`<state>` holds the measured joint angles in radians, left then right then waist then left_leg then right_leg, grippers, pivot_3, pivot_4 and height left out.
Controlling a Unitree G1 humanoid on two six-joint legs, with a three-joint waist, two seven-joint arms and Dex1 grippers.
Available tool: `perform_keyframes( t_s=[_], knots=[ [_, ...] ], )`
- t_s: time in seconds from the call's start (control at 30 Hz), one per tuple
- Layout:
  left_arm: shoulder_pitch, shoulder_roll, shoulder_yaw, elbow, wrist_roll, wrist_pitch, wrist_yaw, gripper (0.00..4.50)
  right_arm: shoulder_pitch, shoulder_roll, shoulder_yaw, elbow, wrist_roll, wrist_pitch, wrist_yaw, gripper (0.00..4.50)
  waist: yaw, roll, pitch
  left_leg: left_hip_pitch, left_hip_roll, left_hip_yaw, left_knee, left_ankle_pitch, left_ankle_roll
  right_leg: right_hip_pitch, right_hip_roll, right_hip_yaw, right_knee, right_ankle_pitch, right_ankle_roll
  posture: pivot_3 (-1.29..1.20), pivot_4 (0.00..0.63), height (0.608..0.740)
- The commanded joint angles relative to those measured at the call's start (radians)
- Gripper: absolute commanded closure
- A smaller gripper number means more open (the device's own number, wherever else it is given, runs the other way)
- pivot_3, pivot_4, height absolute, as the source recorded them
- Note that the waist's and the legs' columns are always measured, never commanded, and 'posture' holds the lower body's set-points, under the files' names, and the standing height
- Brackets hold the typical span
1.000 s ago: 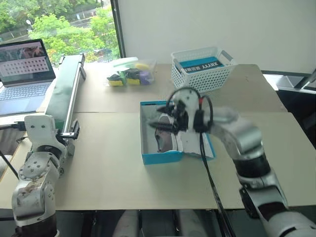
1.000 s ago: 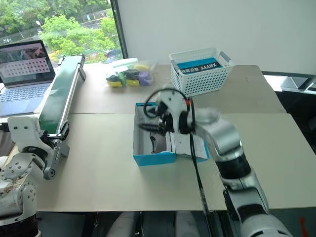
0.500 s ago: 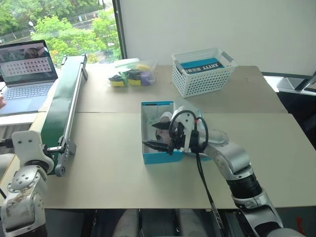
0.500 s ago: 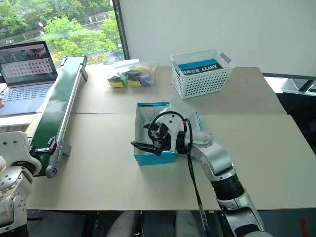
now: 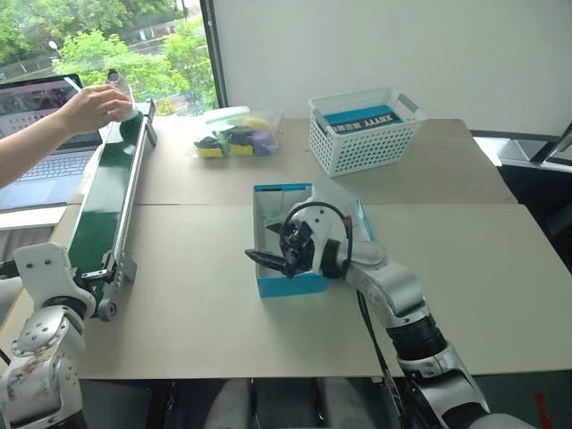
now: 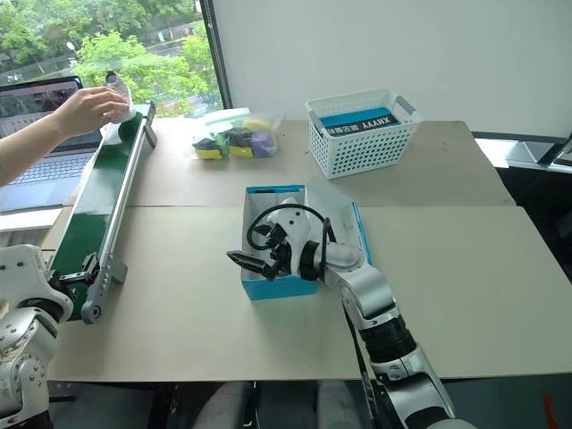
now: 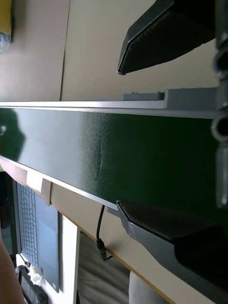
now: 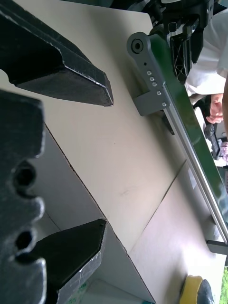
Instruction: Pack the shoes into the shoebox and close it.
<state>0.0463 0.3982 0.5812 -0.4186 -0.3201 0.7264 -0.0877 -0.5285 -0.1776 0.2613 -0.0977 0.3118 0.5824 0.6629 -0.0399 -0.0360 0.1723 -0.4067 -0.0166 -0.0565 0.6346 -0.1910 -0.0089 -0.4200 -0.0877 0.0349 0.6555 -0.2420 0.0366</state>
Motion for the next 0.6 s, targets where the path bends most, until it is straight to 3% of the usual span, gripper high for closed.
perform_keyframes(
  t_s=[0.03,0.6],
  knots=[
    [-0.008,0.011,-0.001,-0.047,0.002,-0.002,0.005,0.0,0.005,0.016,-0.025,-0.041,0.013,0.023,-0.036,0.07,0.0,0.0,0.0,0.0,0.0,0.0,0.0,0.0,0.0,0.0,0.0,0.0,0.0,0.0,0.0,0.0,0.15,0.737],
    [-0.018,-0.02,0.001,-0.042,-0.002,0.02,0.043,0.0,-0.022,0.041,-0.003,-0.021,-0.014,0.023,-0.072,0.07,-0.002,0.0,0.0,0.0,0.0,0.001,0.0,0.0,0.0,0.0,0.0,0.001,0.0,0.0,0.0,0.0,0.15,0.737]
  ],
)
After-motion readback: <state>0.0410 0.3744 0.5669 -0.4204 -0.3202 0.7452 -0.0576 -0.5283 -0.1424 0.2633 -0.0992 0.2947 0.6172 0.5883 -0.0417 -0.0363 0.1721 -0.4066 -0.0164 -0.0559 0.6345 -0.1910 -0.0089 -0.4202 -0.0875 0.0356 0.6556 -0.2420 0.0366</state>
